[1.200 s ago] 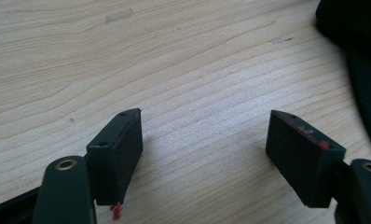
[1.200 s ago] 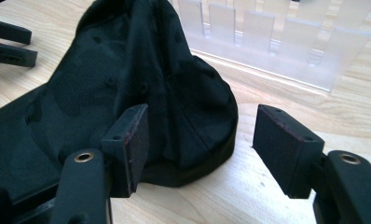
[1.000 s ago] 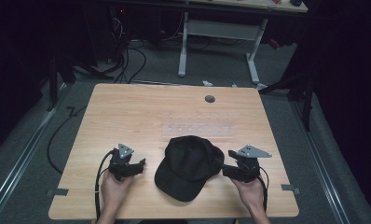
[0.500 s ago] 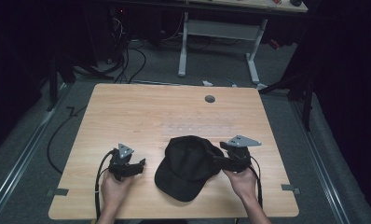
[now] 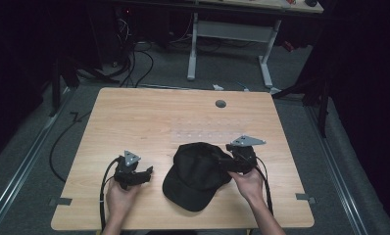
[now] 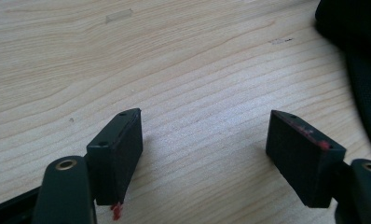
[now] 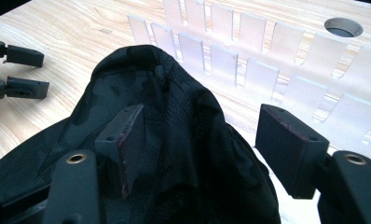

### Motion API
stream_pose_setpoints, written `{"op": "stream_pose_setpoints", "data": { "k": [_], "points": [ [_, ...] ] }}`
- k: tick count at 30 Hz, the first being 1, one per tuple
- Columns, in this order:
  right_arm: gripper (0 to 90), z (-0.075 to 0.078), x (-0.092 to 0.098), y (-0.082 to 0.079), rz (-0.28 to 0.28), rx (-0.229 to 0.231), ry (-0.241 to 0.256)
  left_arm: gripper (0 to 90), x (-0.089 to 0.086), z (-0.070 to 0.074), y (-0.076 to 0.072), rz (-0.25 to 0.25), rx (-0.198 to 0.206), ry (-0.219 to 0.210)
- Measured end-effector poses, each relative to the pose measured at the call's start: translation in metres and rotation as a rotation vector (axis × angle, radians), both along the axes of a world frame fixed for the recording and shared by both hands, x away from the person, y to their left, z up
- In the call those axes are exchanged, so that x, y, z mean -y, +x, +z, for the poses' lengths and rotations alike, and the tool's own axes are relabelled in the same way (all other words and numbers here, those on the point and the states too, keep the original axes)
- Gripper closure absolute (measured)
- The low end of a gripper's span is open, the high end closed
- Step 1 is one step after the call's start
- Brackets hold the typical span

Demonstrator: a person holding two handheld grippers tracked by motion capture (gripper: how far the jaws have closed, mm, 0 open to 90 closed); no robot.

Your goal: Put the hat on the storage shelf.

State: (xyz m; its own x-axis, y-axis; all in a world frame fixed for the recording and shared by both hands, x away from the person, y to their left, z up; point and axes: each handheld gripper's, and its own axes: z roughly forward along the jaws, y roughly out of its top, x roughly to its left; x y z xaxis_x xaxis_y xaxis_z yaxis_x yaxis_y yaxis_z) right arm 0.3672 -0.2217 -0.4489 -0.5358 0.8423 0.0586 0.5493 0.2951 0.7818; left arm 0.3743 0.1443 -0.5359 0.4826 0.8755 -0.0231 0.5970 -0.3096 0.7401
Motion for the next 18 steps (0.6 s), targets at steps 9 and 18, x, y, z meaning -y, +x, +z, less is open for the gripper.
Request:
{"op": "stream_pose_setpoints", "data": {
  "k": [9, 18],
  "points": [
    [35.3, -0.009, -0.007, 0.012, 0.0, -0.049, -0.002, 27.4, 0.0, 0.0, 0.0, 0.0, 0.0, 0.0],
    [45.3, -0.018, -0.008, 0.021, -0.016, -0.086, 0.011, 27.3, 0.0, 0.0, 0.0, 0.0, 0.0, -0.001]
  ]
}}
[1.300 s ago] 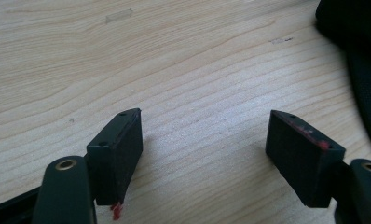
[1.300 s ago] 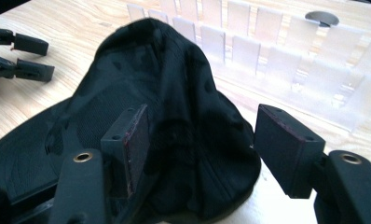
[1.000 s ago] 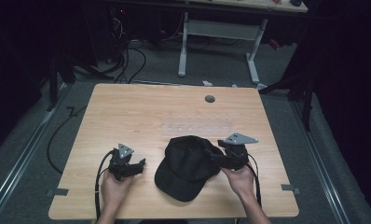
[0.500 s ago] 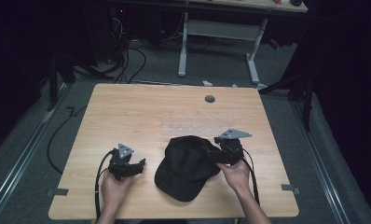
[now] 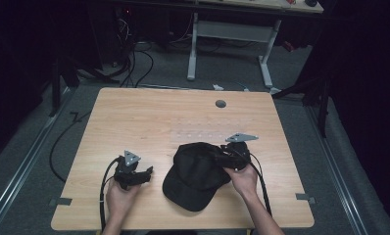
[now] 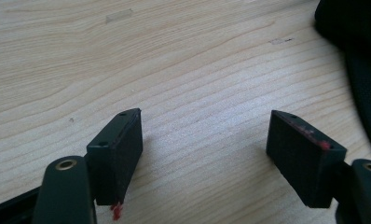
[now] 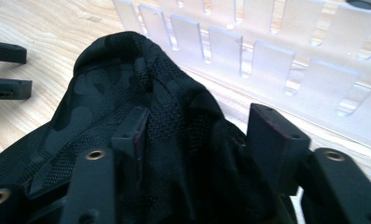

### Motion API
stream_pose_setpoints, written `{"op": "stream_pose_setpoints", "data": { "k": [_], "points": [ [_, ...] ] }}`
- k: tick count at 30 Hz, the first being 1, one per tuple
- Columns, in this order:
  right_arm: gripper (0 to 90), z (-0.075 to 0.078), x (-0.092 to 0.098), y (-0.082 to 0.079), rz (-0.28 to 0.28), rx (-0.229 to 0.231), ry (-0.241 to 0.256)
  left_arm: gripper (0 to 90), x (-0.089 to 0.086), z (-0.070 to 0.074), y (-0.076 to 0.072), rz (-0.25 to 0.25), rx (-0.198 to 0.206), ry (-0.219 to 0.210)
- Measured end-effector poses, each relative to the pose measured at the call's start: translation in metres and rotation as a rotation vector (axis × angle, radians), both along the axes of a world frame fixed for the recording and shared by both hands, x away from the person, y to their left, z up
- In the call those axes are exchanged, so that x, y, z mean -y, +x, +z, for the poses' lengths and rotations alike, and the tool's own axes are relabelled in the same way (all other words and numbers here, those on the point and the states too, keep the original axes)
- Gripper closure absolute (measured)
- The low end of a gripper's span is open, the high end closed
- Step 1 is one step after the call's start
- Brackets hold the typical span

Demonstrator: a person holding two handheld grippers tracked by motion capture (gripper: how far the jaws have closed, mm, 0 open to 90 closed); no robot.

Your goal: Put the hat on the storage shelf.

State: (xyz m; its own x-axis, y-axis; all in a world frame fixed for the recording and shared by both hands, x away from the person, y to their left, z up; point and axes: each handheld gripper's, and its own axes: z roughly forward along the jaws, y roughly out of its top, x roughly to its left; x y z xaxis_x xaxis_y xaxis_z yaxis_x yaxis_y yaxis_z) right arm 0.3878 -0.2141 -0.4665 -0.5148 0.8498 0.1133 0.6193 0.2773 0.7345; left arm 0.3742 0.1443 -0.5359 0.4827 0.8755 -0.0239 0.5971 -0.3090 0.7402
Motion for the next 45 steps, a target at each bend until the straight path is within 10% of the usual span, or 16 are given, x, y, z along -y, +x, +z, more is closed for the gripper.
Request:
{"op": "stream_pose_setpoints", "data": {
  "k": [17, 45],
  "points": [
    [82.1, -0.004, -0.002, 0.002, 0.068, -0.037, -0.008, 27.8, -0.001, 0.0, 0.0, 0.001, 0.0, -0.008],
    [84.5, 0.022, 0.015, -0.021, 0.14, 0.046, 0.072, 22.8, 0.001, 0.0, 0.001, -0.005, -0.006, 0.001]
  ]
}}
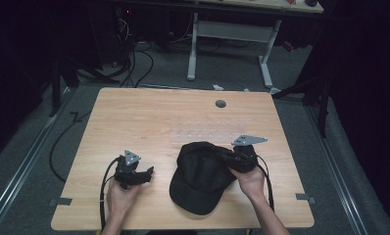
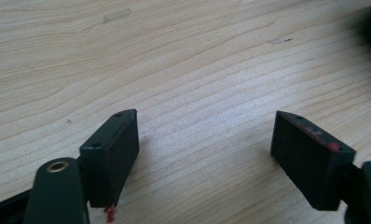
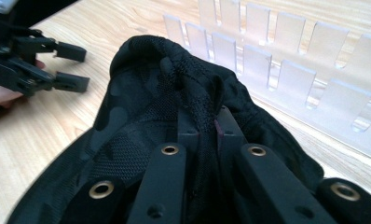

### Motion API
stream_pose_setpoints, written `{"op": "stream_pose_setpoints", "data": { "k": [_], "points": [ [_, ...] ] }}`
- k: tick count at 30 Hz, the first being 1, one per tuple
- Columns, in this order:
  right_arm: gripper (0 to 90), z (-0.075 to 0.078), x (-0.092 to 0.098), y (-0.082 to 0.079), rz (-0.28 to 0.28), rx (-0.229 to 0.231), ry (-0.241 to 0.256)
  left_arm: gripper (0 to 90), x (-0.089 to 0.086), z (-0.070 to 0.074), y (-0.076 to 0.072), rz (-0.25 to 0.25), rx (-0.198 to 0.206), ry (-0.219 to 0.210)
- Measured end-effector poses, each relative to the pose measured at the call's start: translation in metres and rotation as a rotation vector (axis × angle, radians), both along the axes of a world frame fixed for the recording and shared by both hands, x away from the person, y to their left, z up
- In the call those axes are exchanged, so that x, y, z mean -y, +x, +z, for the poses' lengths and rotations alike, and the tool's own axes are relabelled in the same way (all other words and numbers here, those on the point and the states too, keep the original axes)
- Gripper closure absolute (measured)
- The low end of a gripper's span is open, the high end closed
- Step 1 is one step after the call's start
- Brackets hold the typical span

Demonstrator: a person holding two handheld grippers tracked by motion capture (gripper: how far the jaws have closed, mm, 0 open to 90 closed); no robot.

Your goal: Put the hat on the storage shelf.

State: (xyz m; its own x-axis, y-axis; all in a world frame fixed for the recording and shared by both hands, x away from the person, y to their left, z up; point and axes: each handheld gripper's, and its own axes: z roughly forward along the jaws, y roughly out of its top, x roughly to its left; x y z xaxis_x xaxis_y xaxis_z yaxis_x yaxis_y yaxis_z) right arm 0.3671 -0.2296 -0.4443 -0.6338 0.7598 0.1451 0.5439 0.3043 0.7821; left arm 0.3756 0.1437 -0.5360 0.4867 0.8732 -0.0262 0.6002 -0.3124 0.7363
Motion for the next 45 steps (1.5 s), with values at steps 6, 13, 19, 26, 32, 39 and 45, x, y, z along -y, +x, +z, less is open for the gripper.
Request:
{"op": "stream_pose_setpoints", "data": {
  "k": [6, 13, 19, 26, 32, 39, 45],
  "points": [
    [84.5, 0.008, 0.012, -0.008, 0.003, 0.021, 0.034, 22.8, 0.001, 0.0, 0.0, 0.001, 0.002, 0.009],
    [84.5, 0.02, 0.027, -0.018, -0.005, 0.068, 0.055, 21.8, 0.001, 0.0, 0.0, -0.003, 0.002, 0.01],
    [84.5, 0.03, 0.032, -0.025, -0.004, 0.112, 0.053, 23.9, -0.001, 0.002, 0.0, -0.037, -0.026, -0.035],
    [84.5, 0.04, 0.031, -0.031, 0.009, 0.155, 0.037, 23.0, 0.003, 0.017, -0.007, -0.154, -0.052, -0.17],
    [84.5, 0.041, 0.027, -0.031, 0.027, 0.172, 0.038, 20.0, 0.011, 0.035, -0.014, -0.282, -0.075, -0.296],
    [84.5, 0.038, 0.02, -0.028, 0.048, 0.166, 0.029, 17.6, 0.027, 0.048, -0.017, -0.388, -0.103, -0.346],
    [84.4, 0.038, 0.015, -0.025, 0.071, 0.172, 0.044, 17.0, 0.04, 0.055, -0.016, -0.448, -0.121, -0.355]
  ]
}}
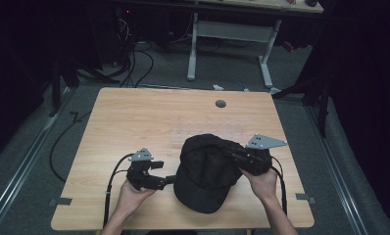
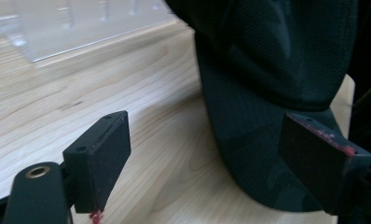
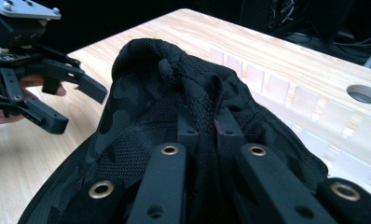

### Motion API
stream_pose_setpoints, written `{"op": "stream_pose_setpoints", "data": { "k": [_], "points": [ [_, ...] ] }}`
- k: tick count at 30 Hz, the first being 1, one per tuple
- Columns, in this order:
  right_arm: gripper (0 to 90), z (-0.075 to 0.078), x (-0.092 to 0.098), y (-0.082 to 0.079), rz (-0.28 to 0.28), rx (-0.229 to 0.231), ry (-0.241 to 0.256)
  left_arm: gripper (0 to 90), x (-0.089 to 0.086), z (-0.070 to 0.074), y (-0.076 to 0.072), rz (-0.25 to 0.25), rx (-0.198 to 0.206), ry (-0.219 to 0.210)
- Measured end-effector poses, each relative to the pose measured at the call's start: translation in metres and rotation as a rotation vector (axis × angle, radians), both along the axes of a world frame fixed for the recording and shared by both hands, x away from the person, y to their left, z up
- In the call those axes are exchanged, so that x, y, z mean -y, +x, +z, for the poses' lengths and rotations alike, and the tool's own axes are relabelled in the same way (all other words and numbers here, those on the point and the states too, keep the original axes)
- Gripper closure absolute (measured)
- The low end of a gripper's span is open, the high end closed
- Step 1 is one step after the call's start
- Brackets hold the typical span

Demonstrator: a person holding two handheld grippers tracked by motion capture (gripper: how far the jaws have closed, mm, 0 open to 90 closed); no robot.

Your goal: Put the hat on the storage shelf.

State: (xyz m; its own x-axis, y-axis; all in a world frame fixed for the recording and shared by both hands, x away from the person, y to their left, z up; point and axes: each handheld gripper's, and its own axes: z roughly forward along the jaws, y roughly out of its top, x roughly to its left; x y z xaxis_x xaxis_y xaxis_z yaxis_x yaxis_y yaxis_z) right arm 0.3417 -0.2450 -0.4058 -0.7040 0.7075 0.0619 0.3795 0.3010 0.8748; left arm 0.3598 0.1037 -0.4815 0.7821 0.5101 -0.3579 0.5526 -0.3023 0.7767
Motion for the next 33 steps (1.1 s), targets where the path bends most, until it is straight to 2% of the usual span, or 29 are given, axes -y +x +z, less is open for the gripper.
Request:
{"op": "stream_pose_setpoints", "data": {
  "k": [13, 20, 28, 33],
  "points": [
    [84.4, 0.004, -0.014, 0.003, 0.086, 0.009, 0.033, 17.4, 0.011, 0.001, 0.001, -0.082, -0.035, 0.005],
    [84.1, 0.008, -0.019, 0.003, 0.132, 0.02, 0.034, 21.2, 0.012, 0.003, 0.0, -0.118, -0.033, 0.005],
    [84.0, 0.01, -0.022, 0.007, 0.169, 0.031, 0.055, 25.3, 0.014, 0.003, 0.001, -0.145, -0.048, -0.003],
    [83.9, 0.012, -0.025, 0.009, 0.184, 0.039, 0.056, 29.9, 0.013, 0.006, 0.0, -0.147, -0.038, -0.004]
  ]
}}
